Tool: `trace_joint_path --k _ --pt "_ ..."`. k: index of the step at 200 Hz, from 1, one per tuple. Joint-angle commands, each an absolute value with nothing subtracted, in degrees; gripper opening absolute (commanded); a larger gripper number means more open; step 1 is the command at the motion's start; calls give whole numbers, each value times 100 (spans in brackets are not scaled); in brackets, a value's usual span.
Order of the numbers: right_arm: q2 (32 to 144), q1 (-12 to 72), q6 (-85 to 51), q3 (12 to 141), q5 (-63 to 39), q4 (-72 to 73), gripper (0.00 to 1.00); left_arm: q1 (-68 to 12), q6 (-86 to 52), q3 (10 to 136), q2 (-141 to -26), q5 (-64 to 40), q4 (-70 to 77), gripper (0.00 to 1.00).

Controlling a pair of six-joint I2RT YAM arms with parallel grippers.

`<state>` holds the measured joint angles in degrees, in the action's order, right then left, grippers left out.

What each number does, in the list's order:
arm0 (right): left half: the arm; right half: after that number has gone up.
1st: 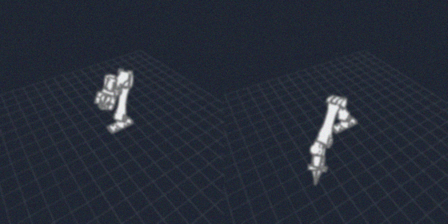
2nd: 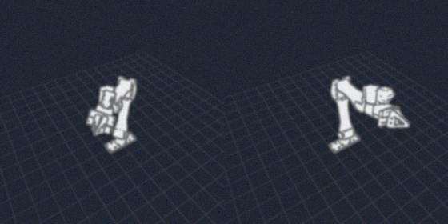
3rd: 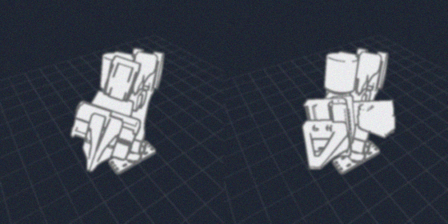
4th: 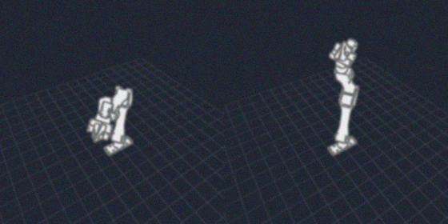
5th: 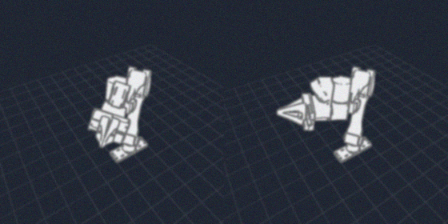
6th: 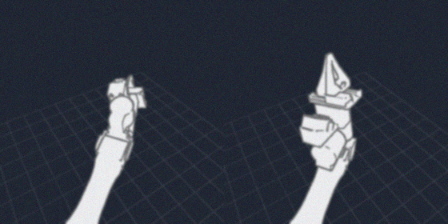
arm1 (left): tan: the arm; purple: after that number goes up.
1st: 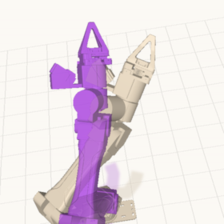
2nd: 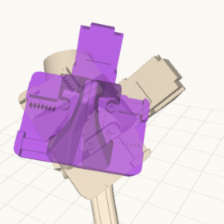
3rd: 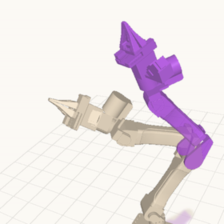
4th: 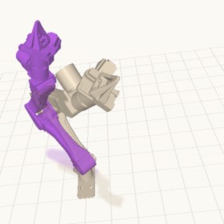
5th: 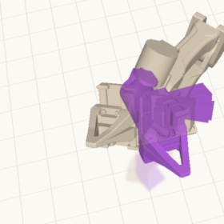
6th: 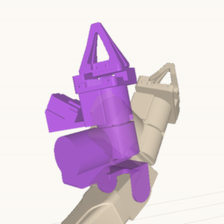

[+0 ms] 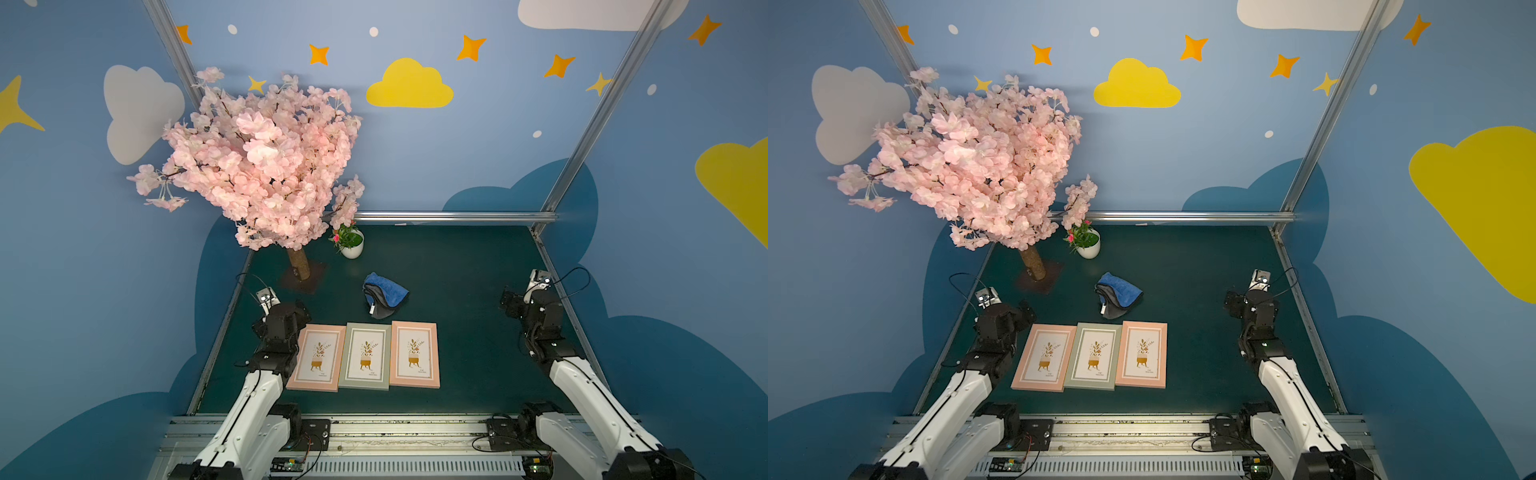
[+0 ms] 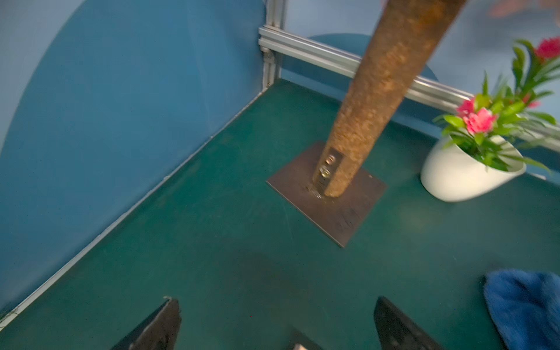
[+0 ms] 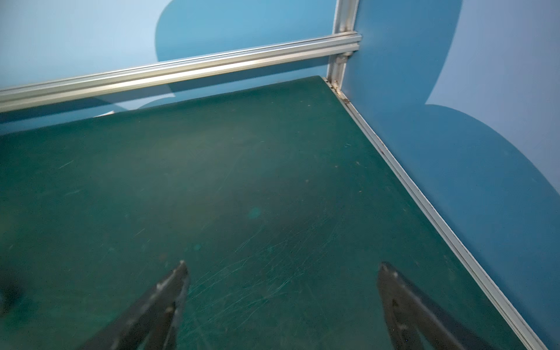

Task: Wipe the picture frame with a cloth
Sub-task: Reset both arms

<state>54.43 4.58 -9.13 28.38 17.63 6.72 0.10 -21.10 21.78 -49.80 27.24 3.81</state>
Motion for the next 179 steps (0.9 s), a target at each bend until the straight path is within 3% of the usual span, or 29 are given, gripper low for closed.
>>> trace_joint_path --k 1,74,101,146,163,179 --pt "5740 248 -470 2938 1320 1567 97 176 -1821 2386 -5310 2226 1225 100" --pt "7091 204 -137 1730 659 4396 97 175 -988 1614 -7228 1940 4147 100" --pt "7900 209 -64 1662 307 5257 97 171 -742 1768 -7704 1596 4570 100" --pt "8846 209 -83 1587 333 6333 97 129 -597 1117 -8308 1566 6563 100" --pt "8960 211 -68 1586 326 6434 97 136 -863 863 -7881 1899 6394 100" --pt "8955 212 -62 1719 298 6218 97 150 -636 1209 -7600 1477 5548 100"
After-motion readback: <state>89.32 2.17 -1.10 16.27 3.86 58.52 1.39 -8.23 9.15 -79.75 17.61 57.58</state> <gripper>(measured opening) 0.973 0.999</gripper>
